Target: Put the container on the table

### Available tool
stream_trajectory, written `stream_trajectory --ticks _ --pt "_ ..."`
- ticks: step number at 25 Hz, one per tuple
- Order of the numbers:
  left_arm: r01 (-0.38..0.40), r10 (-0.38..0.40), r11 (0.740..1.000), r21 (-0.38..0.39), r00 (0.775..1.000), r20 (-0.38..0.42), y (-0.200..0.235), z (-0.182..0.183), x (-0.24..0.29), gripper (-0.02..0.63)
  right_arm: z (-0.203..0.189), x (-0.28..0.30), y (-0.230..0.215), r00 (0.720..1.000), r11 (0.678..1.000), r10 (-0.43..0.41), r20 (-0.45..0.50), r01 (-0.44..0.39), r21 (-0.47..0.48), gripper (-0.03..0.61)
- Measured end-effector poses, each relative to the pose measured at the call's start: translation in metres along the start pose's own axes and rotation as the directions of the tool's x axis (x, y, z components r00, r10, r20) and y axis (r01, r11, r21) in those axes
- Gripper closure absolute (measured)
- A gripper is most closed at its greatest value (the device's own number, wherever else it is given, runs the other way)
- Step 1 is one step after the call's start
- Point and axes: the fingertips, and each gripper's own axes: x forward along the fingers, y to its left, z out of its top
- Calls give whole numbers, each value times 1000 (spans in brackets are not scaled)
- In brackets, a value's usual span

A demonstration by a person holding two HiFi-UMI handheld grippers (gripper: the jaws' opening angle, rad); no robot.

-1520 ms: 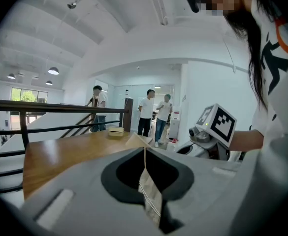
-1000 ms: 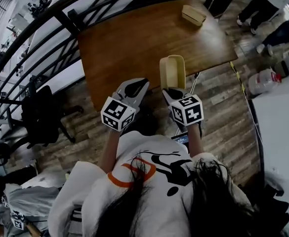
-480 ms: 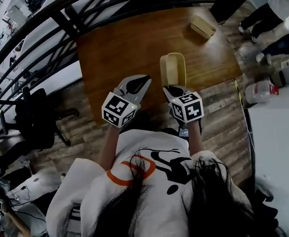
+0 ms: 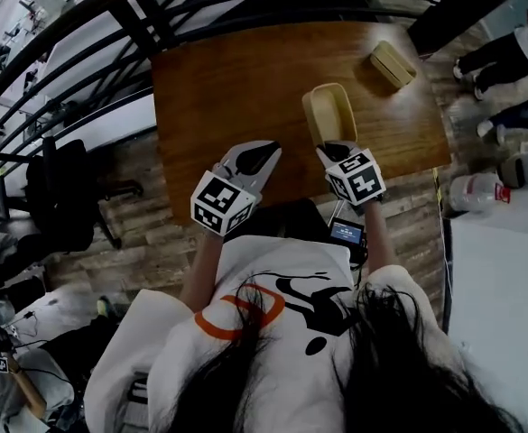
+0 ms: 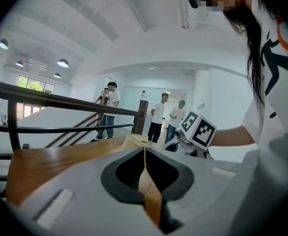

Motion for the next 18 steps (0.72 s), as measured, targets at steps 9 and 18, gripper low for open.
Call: stream_trajectory --ticks 9,18 --pt "-178 180 983 -54 983 42 24 14 20 613 11 38 -66 990 963 88 -110 -113 -245 538" --pt "-290 294 954 -80 955 37 26 15 47 612 15 94 -111 963 814 122 -240 -236 -531 538"
